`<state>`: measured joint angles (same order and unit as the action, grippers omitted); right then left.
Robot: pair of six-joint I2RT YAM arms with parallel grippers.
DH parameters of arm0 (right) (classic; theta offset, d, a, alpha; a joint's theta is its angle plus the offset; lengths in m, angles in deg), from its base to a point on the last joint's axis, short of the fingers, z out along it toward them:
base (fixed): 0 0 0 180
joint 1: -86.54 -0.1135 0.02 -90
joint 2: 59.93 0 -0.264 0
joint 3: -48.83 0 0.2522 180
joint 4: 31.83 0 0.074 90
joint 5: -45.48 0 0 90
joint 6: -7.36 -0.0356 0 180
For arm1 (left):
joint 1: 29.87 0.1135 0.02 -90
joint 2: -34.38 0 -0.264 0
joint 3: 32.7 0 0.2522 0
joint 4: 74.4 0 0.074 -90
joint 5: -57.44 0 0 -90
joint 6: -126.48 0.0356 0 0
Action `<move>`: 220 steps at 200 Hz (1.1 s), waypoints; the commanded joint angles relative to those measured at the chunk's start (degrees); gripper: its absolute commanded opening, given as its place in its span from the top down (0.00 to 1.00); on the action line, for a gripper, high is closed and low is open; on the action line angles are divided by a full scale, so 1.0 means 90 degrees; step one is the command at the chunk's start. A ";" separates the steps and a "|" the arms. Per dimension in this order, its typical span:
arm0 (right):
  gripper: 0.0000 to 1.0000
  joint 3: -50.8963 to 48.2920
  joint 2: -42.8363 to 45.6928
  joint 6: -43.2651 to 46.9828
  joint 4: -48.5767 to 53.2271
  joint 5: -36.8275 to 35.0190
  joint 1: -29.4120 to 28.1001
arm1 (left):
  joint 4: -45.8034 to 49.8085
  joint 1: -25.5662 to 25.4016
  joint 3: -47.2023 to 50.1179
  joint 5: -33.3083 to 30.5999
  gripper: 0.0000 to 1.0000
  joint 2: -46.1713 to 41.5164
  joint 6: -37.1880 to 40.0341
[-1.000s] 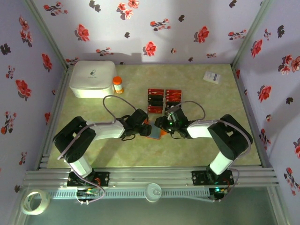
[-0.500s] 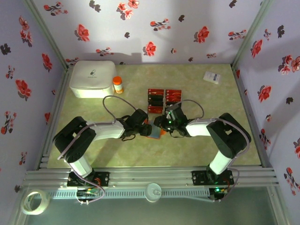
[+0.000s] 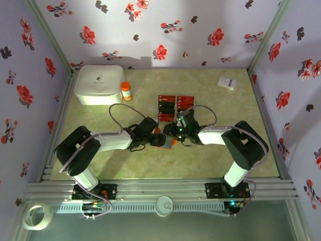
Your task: Put the credit cards into the card holder
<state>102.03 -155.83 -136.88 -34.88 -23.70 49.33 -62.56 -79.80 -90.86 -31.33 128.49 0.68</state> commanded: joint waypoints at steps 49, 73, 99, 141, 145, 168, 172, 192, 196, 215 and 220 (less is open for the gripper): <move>0.48 0.0189 0.0483 -0.0345 -0.0076 0.0011 -0.0390 | -0.0321 0.0353 0.0627 0.0274 0.00 -0.1332 -0.0714; 0.45 0.0358 0.0488 -0.0385 0.0011 -0.0086 -0.0527 | -0.0335 0.0633 0.0896 0.0196 0.00 -0.1813 -0.0958; 0.42 0.0557 0.0341 -0.0409 0.0039 -0.0184 -0.0634 | -0.0336 0.1004 0.1260 0.0158 0.00 -0.2322 -0.1187; 0.41 0.0878 -0.0268 -0.0550 -0.0235 -0.0207 -0.0726 | -0.0097 0.1457 0.1645 0.0186 0.00 -0.2890 -0.1170; 0.41 0.0898 -0.0327 -0.0564 -0.0279 -0.0209 -0.0736 | -0.0088 0.1487 0.1677 0.0186 0.00 -0.2922 -0.1163; 0.41 0.0987 -0.0659 -0.0657 -0.0573 -0.0180 -0.0768 | 0.0040 0.1608 0.1815 0.0214 0.00 -0.3085 -0.1133; 0.41 0.0989 -0.0713 -0.0668 -0.0636 -0.0153 -0.0768 | 0.0057 0.1621 0.1827 0.0212 0.00 -0.3104 -0.1124; 0.41 0.1013 -0.0963 -0.0729 -0.0833 -0.0096 -0.0768 | 0.0184 0.1688 0.1878 0.0205 0.00 -0.3133 -0.1060; 0.41 0.1018 -0.1008 -0.0745 -0.0860 -0.0073 -0.0768 | 0.0215 0.1695 0.1876 0.0209 0.00 -0.3138 -0.1043; 0.41 0.0977 -0.1130 -0.0827 -0.1032 0.0010 -0.0768 | 0.0433 0.1704 0.1809 0.0212 0.00 -0.3034 -0.0933; 0.41 0.0958 -0.1140 -0.0852 -0.1065 0.0025 -0.0768 | 0.0474 0.1703 0.1797 0.0206 0.00 -0.2995 -0.0895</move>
<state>110.25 -164.20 -142.91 -41.57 -24.46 42.75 -61.24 -64.94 -74.78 -28.90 101.17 -8.63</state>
